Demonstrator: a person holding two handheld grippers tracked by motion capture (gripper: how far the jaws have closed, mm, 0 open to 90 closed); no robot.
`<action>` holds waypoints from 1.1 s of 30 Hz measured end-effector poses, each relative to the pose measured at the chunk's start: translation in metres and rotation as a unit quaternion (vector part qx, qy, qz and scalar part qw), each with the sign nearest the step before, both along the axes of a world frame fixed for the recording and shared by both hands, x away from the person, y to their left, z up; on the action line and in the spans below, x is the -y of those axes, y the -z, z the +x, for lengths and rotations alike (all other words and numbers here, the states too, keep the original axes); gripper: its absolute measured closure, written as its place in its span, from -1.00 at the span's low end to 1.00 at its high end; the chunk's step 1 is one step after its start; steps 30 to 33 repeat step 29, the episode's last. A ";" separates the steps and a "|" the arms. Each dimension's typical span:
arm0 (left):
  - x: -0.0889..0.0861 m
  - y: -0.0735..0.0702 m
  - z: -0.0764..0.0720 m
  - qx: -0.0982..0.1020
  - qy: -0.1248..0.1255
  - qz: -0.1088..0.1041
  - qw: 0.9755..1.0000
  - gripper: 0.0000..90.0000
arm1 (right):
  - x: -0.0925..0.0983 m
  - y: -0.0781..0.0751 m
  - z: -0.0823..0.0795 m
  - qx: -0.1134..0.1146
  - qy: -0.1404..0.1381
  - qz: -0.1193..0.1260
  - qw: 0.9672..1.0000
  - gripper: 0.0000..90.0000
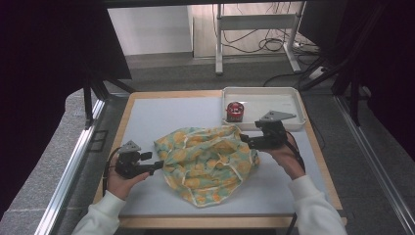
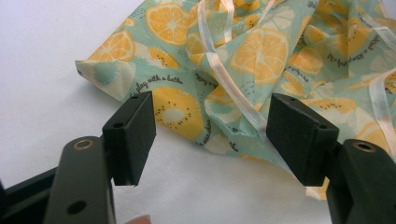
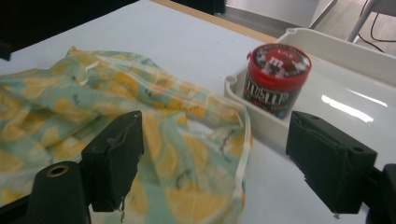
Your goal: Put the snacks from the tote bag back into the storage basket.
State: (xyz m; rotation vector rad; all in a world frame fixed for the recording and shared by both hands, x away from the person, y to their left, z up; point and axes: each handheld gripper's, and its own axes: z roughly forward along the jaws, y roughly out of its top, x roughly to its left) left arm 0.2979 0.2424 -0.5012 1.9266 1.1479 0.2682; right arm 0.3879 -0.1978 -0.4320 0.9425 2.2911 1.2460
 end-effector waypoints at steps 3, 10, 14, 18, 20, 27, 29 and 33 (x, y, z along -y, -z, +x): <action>0.000 0.000 0.000 0.001 0.001 0.002 1.000 -0.26 | 0.016 0.005 -0.019 0.001 0.005 0.011 1.000 -0.57; -0.001 -0.001 0.001 0.004 0.000 0.003 1.000 -0.26 | 0.041 0.030 -0.047 0.002 0.025 0.019 1.000 -0.55; 0.001 0.001 0.002 0.002 0.002 0.006 1.000 -0.26 | 0.051 0.046 -0.050 -0.011 0.036 0.015 0.999 -0.55; 0.003 0.002 0.002 0.001 0.005 0.008 1.000 -0.26 | 0.055 0.047 -0.049 -0.004 0.048 0.026 0.999 -0.54; 0.002 0.002 0.002 0.002 0.004 0.008 1.000 -0.26 | 0.054 0.047 -0.051 0.001 0.045 0.028 0.999 -0.54; 0.000 0.001 0.004 0.004 0.001 0.007 1.000 -0.26 | 0.052 0.052 -0.055 0.003 0.039 0.019 0.999 -0.51; 0.000 0.001 0.004 0.004 0.002 0.007 1.000 -0.26 | 0.052 0.052 -0.056 0.004 0.041 0.020 0.999 -0.51; 0.000 0.001 0.004 0.004 0.002 0.007 1.000 -0.26 | 0.052 0.052 -0.056 0.004 0.041 0.020 0.999 -0.51</action>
